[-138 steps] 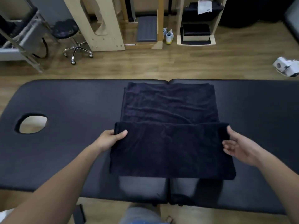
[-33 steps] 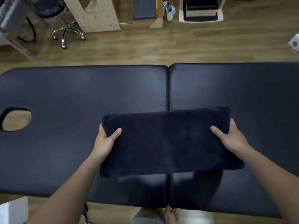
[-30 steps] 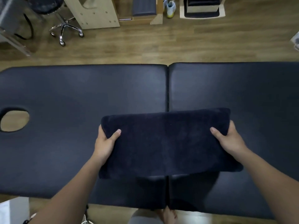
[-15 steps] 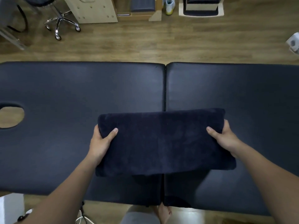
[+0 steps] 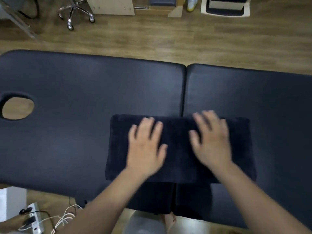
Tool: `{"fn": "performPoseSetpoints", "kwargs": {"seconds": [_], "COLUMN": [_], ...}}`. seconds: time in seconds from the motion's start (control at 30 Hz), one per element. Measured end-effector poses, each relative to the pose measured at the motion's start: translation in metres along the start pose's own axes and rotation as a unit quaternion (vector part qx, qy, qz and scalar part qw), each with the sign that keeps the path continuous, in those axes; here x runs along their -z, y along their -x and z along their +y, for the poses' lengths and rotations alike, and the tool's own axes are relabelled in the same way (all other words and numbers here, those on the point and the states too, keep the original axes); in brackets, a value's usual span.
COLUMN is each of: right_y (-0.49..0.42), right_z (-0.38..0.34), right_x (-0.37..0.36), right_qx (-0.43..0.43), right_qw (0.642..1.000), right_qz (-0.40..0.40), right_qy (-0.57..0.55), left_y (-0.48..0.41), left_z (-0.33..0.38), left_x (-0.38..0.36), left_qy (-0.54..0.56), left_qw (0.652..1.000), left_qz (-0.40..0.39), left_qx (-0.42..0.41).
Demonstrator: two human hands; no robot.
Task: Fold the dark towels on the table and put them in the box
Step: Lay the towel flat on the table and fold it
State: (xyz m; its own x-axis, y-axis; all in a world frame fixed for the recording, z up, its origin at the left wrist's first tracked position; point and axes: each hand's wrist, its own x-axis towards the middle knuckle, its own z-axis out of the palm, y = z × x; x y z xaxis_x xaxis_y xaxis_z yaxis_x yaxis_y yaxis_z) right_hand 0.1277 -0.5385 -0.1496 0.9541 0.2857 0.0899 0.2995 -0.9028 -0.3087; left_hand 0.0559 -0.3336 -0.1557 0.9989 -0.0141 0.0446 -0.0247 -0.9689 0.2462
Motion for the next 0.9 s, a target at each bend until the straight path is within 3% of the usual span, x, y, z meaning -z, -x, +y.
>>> {"fn": "performPoseSetpoints", "kwargs": {"seconds": [0.07,0.13,0.33,0.47,0.57,0.63,0.73,0.9], "right_y": [0.000,-0.008,-0.042,-0.060,-0.062,-0.068,-0.082,-0.085], "right_z": [-0.028,-0.026,0.023,0.037,0.043,0.055,0.080,0.127], "right_x": [-0.028,-0.040,-0.023,-0.014,-0.013,-0.003,0.021,0.042], "right_qx": [0.090,0.113,0.081,0.105,0.128,0.131,0.141,0.123], "right_qw": [0.990,0.976,0.952,0.937,0.935,0.922,0.885,0.861], "right_qz": [-0.098,-0.165,-0.249,-0.293,-0.305,-0.355,-0.434,-0.472], "right_qy": [0.036,0.087,0.157,0.160,0.129,0.083,0.089,0.145], "left_y": [0.009,0.014,0.016,0.002,-0.017,-0.037,-0.070,-0.107], "left_z": [0.041,0.051,0.034,0.037,0.030,0.018,-0.006,-0.043], "left_x": [-0.017,-0.032,-0.038,-0.038,-0.036,-0.029,-0.010,0.020], "left_qy": [0.003,-0.016,-0.070,-0.073,-0.076,-0.081,-0.067,-0.070], "left_qw": [0.994,0.989,0.977,0.976,0.980,0.979,0.965,0.929], "left_qz": [-0.087,-0.144,-0.198,-0.204,-0.183,-0.182,-0.242,-0.364], "left_qx": [-0.066,-0.041,-0.020,-0.019,-0.028,-0.053,-0.074,0.015]}}
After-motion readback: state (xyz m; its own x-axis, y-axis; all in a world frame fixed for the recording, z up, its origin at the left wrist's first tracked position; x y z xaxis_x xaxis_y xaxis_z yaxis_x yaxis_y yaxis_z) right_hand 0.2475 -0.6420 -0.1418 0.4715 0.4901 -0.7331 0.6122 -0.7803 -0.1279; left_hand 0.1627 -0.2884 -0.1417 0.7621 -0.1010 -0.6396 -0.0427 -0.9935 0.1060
